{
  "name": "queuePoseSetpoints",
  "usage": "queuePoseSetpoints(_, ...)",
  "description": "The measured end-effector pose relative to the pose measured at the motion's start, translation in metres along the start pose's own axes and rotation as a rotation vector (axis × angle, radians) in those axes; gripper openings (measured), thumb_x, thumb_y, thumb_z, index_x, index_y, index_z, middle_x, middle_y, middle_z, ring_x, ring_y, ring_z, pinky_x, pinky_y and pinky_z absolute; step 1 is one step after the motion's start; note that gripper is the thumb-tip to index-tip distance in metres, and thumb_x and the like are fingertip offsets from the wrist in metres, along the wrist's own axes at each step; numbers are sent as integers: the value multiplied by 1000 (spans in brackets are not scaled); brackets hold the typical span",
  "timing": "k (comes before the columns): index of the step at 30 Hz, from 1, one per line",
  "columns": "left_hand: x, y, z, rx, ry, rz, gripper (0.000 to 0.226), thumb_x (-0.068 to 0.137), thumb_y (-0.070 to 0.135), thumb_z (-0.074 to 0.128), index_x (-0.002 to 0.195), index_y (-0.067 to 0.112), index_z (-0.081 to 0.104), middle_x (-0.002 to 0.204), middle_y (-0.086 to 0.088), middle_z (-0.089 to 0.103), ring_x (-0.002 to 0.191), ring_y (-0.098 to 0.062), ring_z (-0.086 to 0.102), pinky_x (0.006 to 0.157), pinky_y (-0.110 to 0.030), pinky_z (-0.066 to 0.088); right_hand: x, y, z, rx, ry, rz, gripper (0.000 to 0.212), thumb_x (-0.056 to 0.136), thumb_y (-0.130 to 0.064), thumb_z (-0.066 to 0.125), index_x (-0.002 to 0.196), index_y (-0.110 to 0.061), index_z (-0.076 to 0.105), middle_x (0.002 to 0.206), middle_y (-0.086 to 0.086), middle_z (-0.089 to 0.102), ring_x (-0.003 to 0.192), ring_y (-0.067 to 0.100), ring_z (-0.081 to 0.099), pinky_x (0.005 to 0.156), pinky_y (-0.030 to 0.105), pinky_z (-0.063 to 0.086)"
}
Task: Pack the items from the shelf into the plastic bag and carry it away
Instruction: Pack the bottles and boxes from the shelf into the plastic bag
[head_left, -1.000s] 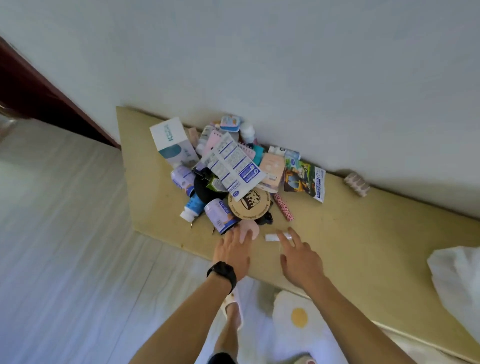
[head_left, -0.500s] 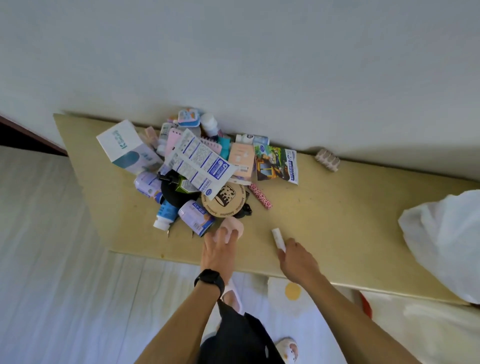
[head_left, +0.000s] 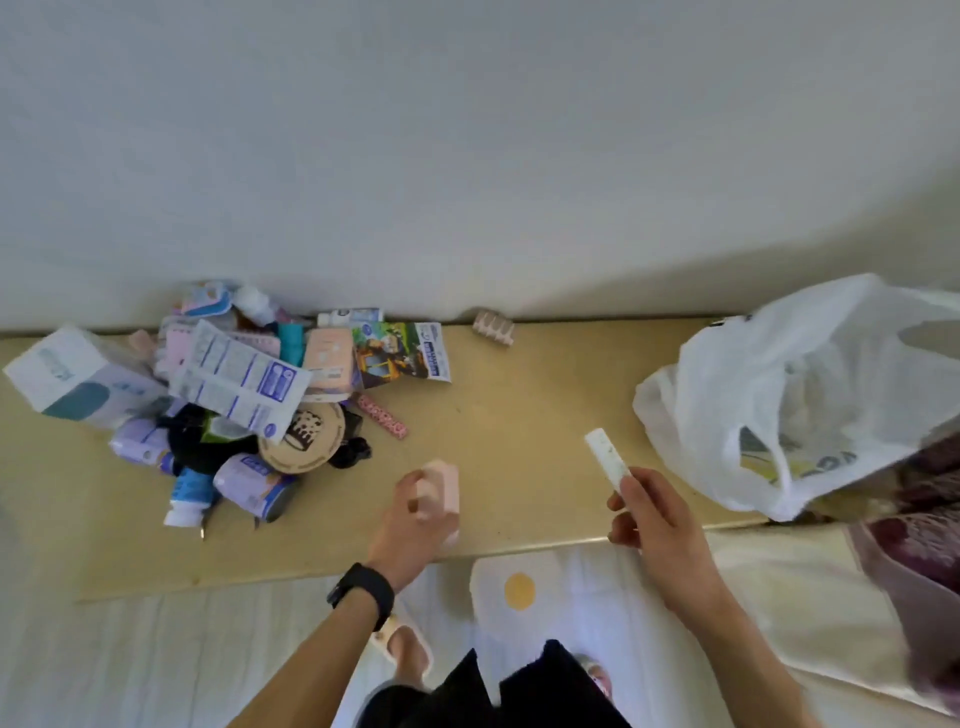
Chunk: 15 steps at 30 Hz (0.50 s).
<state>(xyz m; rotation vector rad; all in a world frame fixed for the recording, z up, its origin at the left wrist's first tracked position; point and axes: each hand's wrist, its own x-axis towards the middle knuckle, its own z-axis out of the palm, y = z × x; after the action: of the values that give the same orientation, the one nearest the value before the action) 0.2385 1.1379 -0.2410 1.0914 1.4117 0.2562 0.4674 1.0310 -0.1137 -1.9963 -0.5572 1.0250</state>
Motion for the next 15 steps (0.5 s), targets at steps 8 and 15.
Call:
queuePoseSetpoints(8,-56,172,160,-268,-126,284,46,92,22,64,131,37,46,117,-4,64,86,-29,73,81,-48,56,15,-11,-185,257,121,-160,26,103,-25,47,86,-20,66,70,2,51,62,20,42,63,35,43)
queuePoseSetpoints(15,-81,288,290,373,-96,673,60,80,50,64,134,43,39,124,11,53,88,-13,63,63,-26,49,99,3,-322,-45,227,-238,15,96,-43,55,104,-31,62,79,-10,68,68,6,61,64,25,44)
